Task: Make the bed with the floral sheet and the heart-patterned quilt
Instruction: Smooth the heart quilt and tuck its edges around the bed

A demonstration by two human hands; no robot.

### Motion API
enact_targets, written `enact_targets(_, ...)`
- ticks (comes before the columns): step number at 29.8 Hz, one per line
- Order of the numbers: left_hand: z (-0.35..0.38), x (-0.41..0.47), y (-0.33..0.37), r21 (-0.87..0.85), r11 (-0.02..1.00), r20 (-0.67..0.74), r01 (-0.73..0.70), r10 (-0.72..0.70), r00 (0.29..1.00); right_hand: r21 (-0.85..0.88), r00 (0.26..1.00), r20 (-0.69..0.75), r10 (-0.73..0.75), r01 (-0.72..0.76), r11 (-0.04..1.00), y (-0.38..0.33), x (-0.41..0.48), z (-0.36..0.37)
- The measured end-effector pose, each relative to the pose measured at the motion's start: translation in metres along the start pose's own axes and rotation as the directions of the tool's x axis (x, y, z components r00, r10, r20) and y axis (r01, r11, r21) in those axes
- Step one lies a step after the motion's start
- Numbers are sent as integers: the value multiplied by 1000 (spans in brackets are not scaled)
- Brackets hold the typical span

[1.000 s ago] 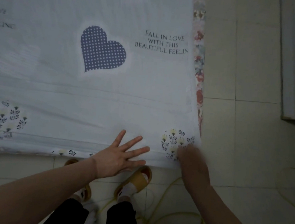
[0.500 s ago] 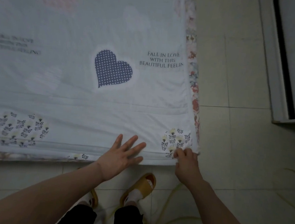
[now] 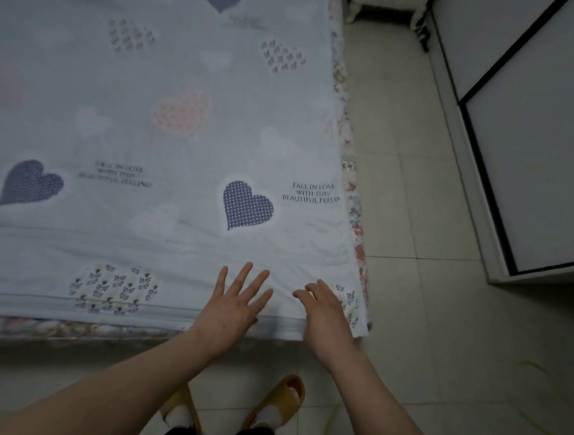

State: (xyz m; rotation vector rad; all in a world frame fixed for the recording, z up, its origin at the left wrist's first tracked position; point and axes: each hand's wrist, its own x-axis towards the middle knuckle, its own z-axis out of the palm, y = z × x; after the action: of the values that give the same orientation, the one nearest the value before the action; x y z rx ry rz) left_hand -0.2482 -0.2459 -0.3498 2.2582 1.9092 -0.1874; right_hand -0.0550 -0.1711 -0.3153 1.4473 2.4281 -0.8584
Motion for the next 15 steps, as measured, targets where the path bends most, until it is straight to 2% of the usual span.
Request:
enact_targets(6,-65,-31,3,-57,995,-109,87,-93,990,-83,997,1,-79,79,993,-33,-42,-48)
enact_targets(15,-118,-52,33,-116,965,-207,237,-257,944,-142,955,-132,-267,248,958,-35,-74,-104)
